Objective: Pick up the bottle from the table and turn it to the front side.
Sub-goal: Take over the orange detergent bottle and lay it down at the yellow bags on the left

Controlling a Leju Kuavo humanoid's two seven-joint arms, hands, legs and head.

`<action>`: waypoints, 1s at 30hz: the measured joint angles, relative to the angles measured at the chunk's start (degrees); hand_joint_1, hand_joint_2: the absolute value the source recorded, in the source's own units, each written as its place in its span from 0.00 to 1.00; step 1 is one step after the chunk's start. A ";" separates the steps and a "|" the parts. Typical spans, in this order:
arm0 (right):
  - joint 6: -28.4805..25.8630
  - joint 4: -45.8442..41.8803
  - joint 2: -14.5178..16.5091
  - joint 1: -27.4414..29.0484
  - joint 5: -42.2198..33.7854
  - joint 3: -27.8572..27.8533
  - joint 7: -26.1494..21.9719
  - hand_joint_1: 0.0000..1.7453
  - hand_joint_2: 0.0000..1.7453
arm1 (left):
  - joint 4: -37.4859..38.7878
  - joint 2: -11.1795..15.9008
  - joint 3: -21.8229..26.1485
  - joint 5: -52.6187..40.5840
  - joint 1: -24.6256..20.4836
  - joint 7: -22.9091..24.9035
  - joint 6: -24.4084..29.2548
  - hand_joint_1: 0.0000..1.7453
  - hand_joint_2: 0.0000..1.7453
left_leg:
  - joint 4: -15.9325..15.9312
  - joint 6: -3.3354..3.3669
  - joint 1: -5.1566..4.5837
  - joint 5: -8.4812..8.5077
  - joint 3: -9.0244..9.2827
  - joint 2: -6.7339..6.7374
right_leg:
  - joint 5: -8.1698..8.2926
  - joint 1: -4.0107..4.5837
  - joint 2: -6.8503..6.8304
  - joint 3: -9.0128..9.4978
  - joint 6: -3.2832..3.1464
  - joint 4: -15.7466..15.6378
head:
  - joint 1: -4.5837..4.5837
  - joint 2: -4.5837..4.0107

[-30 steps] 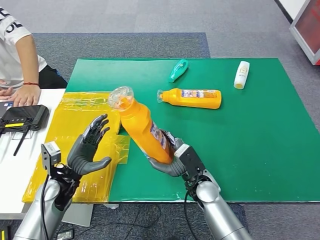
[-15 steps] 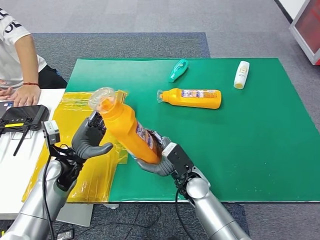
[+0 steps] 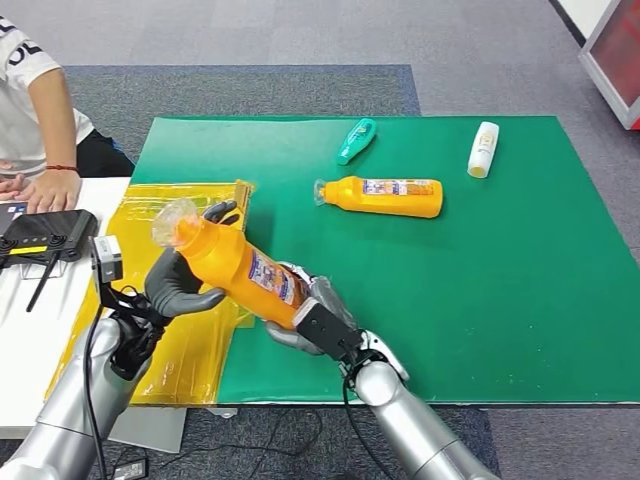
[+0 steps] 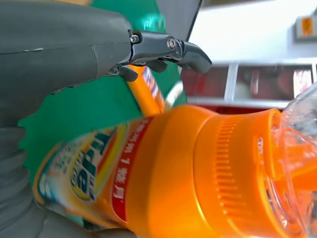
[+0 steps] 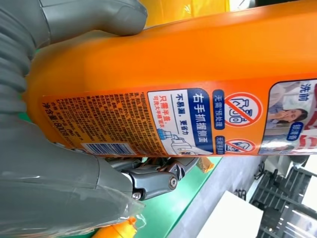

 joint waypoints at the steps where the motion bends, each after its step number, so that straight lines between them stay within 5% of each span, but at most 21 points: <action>1: -0.13 0.15 0.07 -0.16 0.22 0.28 -0.01 1.00 1.00 | 0.32 0.12 -0.10 1.81 0.00 0.80 -1.43 0.00 1.00 | 0.00 0.00 0.00 0.00 0.00 0.00 | 0.00 0.00 0.00 0.00 0.00 0.00 | 0.01 0.00; 7: 0.12 0.90 0.65 -0.76 0.89 1.80 -0.51 1.00 1.00 | 3.08 1.47 -1.81 17.59 0.10 6.78 -13.94 0.00 1.00 | 0.00 0.00 0.01 0.00 -0.03 0.00 | 0.00 0.01 0.00 -0.02 -0.01 0.00 | -0.01 -0.01; 12: 0.91 1.08 0.84 -0.76 0.82 2.88 -1.05 1.00 1.00 | 4.36 3.52 -3.34 18.74 -0.17 6.60 -19.20 0.00 1.00 | 0.00 0.00 0.01 0.01 -0.05 0.00 | 0.00 0.01 -0.01 -0.04 -0.01 0.01 | 0.00 0.00; 30: 1.39 1.72 1.12 -1.73 1.41 4.74 0.80 1.00 1.00 | 6.24 6.48 -5.15 8.69 -0.94 0.33 -16.16 0.00 1.00 | 0.00 -0.05 0.01 0.05 -0.07 0.00 | 0.03 0.02 0.00 -0.07 -0.04 0.01 | 0.00 -0.01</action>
